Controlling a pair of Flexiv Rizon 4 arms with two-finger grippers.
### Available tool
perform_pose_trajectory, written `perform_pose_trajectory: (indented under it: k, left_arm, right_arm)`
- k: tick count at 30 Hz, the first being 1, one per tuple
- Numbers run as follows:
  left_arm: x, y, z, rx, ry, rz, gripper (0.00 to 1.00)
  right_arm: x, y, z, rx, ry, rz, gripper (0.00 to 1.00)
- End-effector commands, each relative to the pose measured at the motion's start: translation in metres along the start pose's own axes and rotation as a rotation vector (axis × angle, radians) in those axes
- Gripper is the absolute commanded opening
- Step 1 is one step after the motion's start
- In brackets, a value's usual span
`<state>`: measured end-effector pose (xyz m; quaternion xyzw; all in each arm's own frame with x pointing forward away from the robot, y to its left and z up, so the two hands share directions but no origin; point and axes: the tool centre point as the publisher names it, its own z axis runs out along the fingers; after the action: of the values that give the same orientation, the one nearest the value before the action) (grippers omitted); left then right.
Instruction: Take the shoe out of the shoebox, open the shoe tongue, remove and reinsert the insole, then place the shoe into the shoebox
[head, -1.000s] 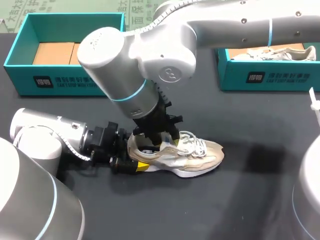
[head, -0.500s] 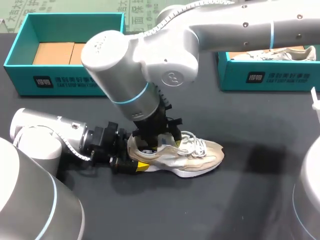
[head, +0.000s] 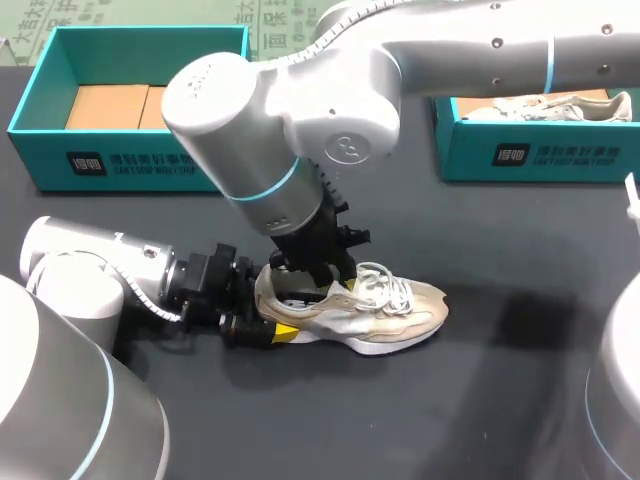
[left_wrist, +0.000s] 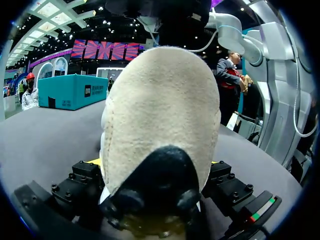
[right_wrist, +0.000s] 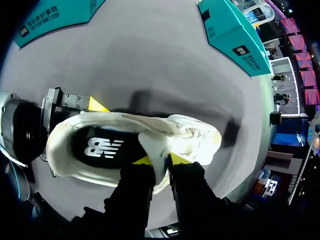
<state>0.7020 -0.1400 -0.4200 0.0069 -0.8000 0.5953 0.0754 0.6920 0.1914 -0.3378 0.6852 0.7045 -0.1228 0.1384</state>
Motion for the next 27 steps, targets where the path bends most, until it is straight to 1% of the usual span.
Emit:
perform_pose_trajectory:
  k: [1, 3, 5, 6, 7, 9, 10, 12, 13, 14, 27]
  left_arm:
    - [-0.002, 0.002, 0.002, -0.001, -0.001, -0.001, 0.0]
    - [-0.002, 0.002, 0.002, -0.001, -0.001, -0.001, 0.0]
    - [-0.002, 0.002, 0.002, -0.001, -0.001, -0.001, 0.0]
    - [-0.002, 0.002, 0.002, -0.001, -0.001, -0.001, 0.0]
    - [-0.002, 0.002, 0.002, -0.001, -0.001, -0.001, 0.0]
    - [-0.002, 0.002, 0.002, -0.001, -0.001, -0.001, 0.0]
    - [-0.002, 0.002, 0.002, -0.001, -0.001, -0.001, 0.0]
    - [-0.002, 0.002, 0.002, -0.001, -0.001, -0.001, 0.0]
    - [-0.002, 0.002, 0.002, -0.001, -0.001, -0.001, 0.0]
    - [-0.002, 0.002, 0.002, -0.001, -0.001, -0.001, 0.0]
    - [-0.002, 0.002, 0.002, -0.001, -0.001, -0.001, 0.0]
  right_arm:
    - [-0.01, -0.005, -0.006, -0.001, 0.046, 0.832, 0.0]
    - [-0.018, -0.006, -0.006, 0.003, 0.091, 0.815, 0.0]
    - [-0.031, -0.008, -0.003, 0.001, 0.172, 0.792, 0.0]
    - [-0.034, -0.008, -0.003, 0.016, 0.184, 0.779, 0.0]
    - [-0.042, -0.009, -0.002, 0.02, 0.217, 0.769, 0.0]
    - [-0.053, -0.009, 0.0, 0.053, 0.246, 0.745, 0.0]
    - [-0.057, -0.009, 0.0, 0.054, 0.25, 0.744, 0.0]
    - [-0.069, -0.008, -0.002, 0.058, 0.319, 0.694, 0.0]
    - [-0.075, -0.008, 0.0, 0.036, 0.363, 0.693, 0.0]
    - [-0.081, -0.008, 0.002, 0.052, 0.383, 0.683, 0.0]
    - [-0.081, -0.008, 0.002, 0.052, 0.383, 0.683, 0.0]
